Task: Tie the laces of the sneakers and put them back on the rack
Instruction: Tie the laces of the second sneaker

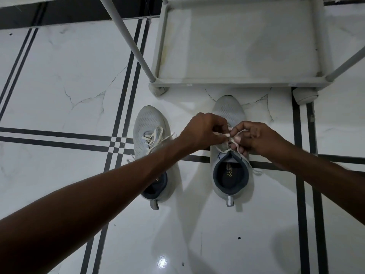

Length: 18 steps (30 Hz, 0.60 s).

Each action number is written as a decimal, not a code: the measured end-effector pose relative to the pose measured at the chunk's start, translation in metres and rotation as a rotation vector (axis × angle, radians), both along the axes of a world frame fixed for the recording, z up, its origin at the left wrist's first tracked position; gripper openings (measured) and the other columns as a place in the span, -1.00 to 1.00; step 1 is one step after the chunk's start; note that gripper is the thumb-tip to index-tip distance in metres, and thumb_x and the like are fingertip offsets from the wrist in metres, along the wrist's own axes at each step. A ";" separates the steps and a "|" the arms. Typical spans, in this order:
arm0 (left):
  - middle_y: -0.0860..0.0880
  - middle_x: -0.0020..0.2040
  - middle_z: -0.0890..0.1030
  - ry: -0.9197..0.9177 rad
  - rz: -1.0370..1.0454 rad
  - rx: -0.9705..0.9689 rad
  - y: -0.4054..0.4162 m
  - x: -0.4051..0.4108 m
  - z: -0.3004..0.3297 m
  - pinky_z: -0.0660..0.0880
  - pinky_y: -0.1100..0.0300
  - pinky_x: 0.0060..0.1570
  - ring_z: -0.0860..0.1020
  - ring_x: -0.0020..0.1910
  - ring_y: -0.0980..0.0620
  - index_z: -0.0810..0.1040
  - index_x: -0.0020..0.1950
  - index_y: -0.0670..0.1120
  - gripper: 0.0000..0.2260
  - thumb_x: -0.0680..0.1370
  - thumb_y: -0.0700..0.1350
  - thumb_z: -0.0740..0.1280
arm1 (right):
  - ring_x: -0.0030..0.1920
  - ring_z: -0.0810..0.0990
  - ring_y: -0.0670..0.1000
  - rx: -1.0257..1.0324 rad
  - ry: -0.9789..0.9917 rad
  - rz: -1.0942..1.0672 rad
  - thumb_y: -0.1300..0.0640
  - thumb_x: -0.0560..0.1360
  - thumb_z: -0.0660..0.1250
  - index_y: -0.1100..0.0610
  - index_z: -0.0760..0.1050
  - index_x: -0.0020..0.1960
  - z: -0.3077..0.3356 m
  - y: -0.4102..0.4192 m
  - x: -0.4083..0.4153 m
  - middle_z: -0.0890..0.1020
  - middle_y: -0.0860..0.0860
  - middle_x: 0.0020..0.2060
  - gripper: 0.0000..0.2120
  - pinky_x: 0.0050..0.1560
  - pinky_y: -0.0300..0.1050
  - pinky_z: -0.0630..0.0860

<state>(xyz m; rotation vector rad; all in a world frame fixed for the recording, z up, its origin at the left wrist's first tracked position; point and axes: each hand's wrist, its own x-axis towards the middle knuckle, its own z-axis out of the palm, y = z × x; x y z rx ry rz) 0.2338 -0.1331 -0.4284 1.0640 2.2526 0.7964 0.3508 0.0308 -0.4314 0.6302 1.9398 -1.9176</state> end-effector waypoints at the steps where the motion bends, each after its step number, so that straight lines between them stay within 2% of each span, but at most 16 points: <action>1: 0.05 -0.27 0.67 0.115 -0.001 0.015 0.000 0.005 -0.002 0.51 0.17 -0.28 0.59 -0.31 0.11 0.67 -0.14 -0.09 -0.92 0.40 -0.13 0.45 | -0.33 0.55 0.05 -0.014 -0.012 -0.002 0.28 0.58 0.30 0.25 0.56 0.07 0.000 0.000 0.000 0.66 0.17 -0.29 -0.89 -0.28 -0.15 0.53; 4: -0.02 -0.22 0.65 0.275 0.055 0.090 0.003 0.024 -0.009 0.51 0.05 -0.30 0.58 -0.28 -0.01 0.61 -0.16 -0.09 -0.95 0.42 -0.14 0.41 | -0.34 0.56 0.00 -0.106 -0.082 0.002 0.25 0.62 0.22 0.18 0.57 0.14 0.000 0.004 -0.002 0.69 0.15 -0.25 -0.82 -0.26 -0.18 0.52; 7: -0.03 -0.22 0.62 0.132 0.166 0.162 0.006 0.034 -0.008 0.49 0.02 -0.25 0.55 -0.25 -0.02 0.57 -0.18 -0.14 -0.96 0.41 -0.23 0.40 | -0.32 0.56 -0.04 -0.228 -0.143 0.000 0.29 0.61 0.22 0.21 0.59 0.15 -0.001 0.003 -0.002 0.69 0.15 -0.21 -0.79 -0.27 -0.23 0.53; 9: 0.00 -0.21 0.62 0.011 0.214 0.159 0.006 0.034 -0.006 0.49 0.09 -0.19 0.55 -0.22 0.03 0.59 -0.20 -0.14 -0.93 0.39 -0.27 0.43 | -0.31 0.57 -0.01 -0.183 -0.143 -0.050 0.30 0.56 0.31 0.26 0.63 0.07 -0.003 0.002 0.000 0.68 0.16 -0.24 -0.85 -0.31 -0.27 0.56; 11: 0.01 -0.17 0.62 -0.067 0.228 0.124 -0.002 0.026 -0.004 0.50 0.21 -0.16 0.57 -0.20 0.06 0.61 -0.21 -0.12 -0.90 0.38 -0.25 0.51 | -0.35 0.60 0.03 0.038 -0.069 -0.111 0.29 0.50 0.40 0.26 0.65 -0.06 -0.004 0.008 0.004 0.67 0.15 -0.31 -0.93 -0.34 -0.23 0.59; 12: 0.02 -0.17 0.63 -0.078 0.198 0.084 -0.012 0.021 -0.004 0.49 0.22 -0.15 0.58 -0.20 0.07 0.63 -0.21 -0.10 -0.90 0.38 -0.23 0.52 | -0.38 0.62 0.04 0.241 0.005 -0.121 0.30 0.48 0.43 0.23 0.66 -0.12 -0.006 0.014 0.006 0.68 0.12 -0.34 -0.96 -0.35 -0.19 0.61; 14: 0.02 -0.20 0.65 -0.076 0.109 -0.037 -0.039 0.012 -0.009 0.47 0.23 -0.16 0.58 -0.23 0.12 0.66 -0.20 -0.08 -0.93 0.41 -0.23 0.50 | -0.41 0.66 0.00 0.616 0.117 -0.088 0.32 0.44 0.45 0.13 0.66 -0.22 -0.016 0.027 0.012 0.69 0.02 -0.38 -0.88 -0.36 -0.08 0.64; 16: 0.05 -0.26 0.66 -0.142 0.078 -0.115 -0.062 0.013 -0.015 0.43 0.40 -0.20 0.56 -0.27 0.26 0.68 -0.21 -0.07 -0.91 0.41 -0.25 0.50 | -0.44 0.65 -0.04 0.721 0.080 -0.029 0.30 0.42 0.47 0.07 0.64 -0.28 -0.024 0.030 0.021 0.67 -0.05 -0.42 -0.82 -0.35 -0.07 0.65; 18: 0.06 -0.27 0.68 -0.244 0.075 -0.114 -0.068 0.019 -0.019 0.42 0.47 -0.18 0.56 -0.27 0.31 0.70 -0.21 -0.06 -0.92 0.41 -0.23 0.54 | -0.45 0.65 -0.05 0.719 0.028 0.019 0.26 0.44 0.47 0.07 0.65 -0.28 -0.031 0.024 0.027 0.67 -0.06 -0.44 -0.84 -0.33 -0.10 0.64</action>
